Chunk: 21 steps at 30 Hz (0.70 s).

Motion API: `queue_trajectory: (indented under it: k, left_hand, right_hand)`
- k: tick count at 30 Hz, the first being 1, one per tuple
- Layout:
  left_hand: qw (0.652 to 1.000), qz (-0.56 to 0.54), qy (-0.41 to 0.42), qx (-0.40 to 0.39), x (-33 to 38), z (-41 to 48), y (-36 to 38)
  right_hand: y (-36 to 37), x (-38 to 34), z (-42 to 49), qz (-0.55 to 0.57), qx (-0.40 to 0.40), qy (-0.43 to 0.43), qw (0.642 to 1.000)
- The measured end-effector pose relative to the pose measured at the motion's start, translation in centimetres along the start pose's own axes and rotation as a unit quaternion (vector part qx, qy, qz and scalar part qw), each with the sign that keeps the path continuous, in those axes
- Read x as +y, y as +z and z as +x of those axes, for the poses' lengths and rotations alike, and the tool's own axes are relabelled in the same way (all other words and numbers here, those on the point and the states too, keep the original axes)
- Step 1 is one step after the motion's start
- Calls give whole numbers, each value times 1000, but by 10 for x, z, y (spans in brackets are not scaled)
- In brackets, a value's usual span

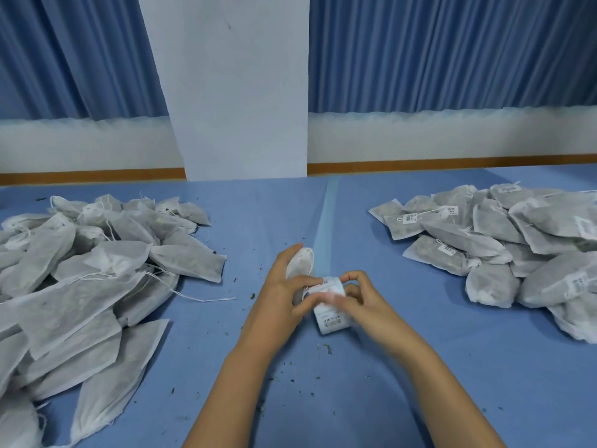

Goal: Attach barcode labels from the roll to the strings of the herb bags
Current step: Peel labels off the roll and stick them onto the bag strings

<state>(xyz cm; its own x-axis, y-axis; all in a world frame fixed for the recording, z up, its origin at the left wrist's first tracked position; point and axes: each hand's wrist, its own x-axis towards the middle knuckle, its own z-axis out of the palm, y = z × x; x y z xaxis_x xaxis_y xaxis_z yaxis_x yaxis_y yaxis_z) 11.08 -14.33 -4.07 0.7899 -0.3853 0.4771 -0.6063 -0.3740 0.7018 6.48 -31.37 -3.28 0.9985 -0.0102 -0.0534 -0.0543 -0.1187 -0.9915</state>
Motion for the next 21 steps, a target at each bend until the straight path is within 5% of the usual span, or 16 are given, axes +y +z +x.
queue_trajectory:
  k: [4,11,21]
  left_hand:
    - [999,-20,45,-14,7,-4,3]
    - [996,-43,-26,69,8,2,5]
    - [996,-49,-74,-30,11,1,3]
  right_hand:
    - [6,-1,2,23,133,20,991]
    - [10,-5,-2,97,82,26,992]
    - [13,-4,1,60,92,2,994]
